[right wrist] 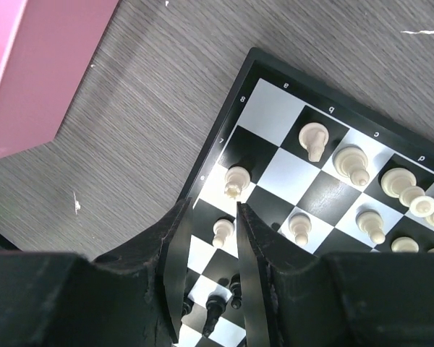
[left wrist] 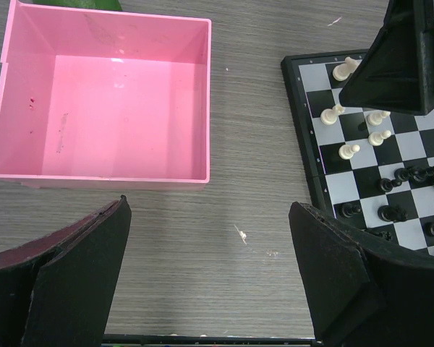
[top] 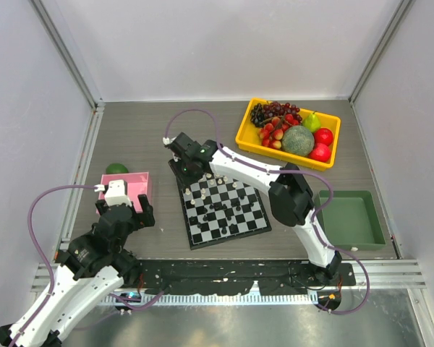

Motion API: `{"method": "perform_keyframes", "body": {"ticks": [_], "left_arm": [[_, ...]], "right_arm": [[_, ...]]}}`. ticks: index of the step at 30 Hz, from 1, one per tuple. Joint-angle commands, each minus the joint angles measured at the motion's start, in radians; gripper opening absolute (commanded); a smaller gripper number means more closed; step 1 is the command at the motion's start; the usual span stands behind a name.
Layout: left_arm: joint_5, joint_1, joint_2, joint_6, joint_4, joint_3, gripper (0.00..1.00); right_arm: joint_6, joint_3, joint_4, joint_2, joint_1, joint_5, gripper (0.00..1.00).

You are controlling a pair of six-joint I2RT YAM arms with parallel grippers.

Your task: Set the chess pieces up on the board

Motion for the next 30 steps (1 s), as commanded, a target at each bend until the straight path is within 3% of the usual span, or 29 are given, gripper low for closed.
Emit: {"method": "perform_keyframes", "body": {"ticks": [1, 22, 30], "left_arm": [[-0.018, -0.002, -0.005, -0.008, 0.039, 0.001, 0.99], [-0.021, -0.002, -0.007, -0.010, 0.039, 0.000, 0.99], [-0.022, -0.002, -0.005, -0.010, 0.036, 0.000, 0.99]], "right_arm": [[0.012, 0.007, 0.020, 0.008, 0.001, -0.012, 0.37], [0.004, 0.045, 0.005, 0.081, 0.001, -0.005, 0.35], [0.002, 0.054, 0.003, 0.077, 0.001, 0.003, 0.17]]}}
